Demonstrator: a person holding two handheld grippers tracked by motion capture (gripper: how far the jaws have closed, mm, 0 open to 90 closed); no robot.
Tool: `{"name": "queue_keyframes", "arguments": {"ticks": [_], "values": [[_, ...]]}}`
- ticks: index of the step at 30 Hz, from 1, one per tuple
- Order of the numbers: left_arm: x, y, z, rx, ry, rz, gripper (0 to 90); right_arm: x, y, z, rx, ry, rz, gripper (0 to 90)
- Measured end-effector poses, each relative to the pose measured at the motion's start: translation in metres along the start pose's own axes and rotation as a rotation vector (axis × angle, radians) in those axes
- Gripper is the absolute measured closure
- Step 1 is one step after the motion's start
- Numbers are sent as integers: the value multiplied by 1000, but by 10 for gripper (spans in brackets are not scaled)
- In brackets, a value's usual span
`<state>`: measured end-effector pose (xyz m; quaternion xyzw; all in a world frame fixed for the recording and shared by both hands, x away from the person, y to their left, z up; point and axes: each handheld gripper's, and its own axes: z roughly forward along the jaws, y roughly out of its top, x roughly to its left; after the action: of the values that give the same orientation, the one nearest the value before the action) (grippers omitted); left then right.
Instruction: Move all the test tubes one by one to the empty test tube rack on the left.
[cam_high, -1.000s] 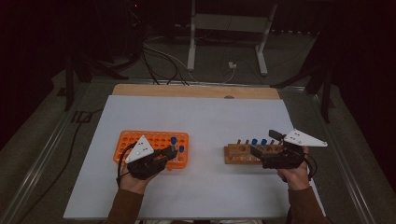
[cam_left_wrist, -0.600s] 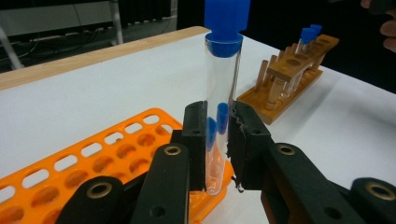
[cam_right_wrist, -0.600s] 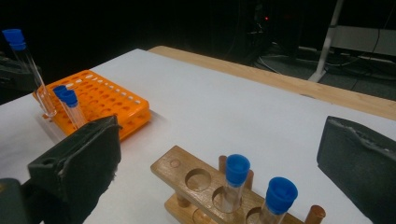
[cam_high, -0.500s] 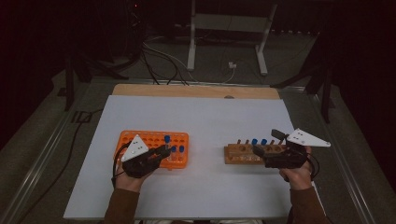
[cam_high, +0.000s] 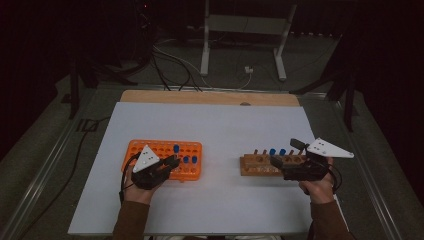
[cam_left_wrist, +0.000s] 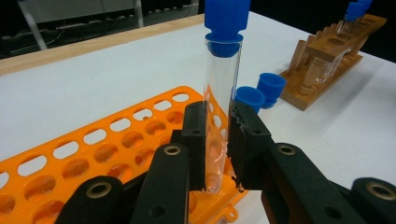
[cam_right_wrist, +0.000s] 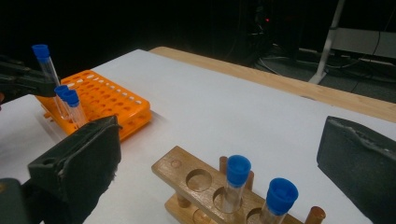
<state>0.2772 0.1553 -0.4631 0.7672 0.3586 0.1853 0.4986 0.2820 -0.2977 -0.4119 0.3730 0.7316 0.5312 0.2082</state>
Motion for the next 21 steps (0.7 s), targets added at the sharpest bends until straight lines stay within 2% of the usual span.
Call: {"name": "queue_keyframes", "arguments": {"ticks": [3,10,21], "values": [[1,-1,3,-5,4,-1,780,0,0,0,2,1,1,0],[1,-6,11,21,6,6,780,1,0,1,2,5,0,0],[-2,-14,17,105,6,19,778,1,0,-1,-2,8,-5,0]]}}
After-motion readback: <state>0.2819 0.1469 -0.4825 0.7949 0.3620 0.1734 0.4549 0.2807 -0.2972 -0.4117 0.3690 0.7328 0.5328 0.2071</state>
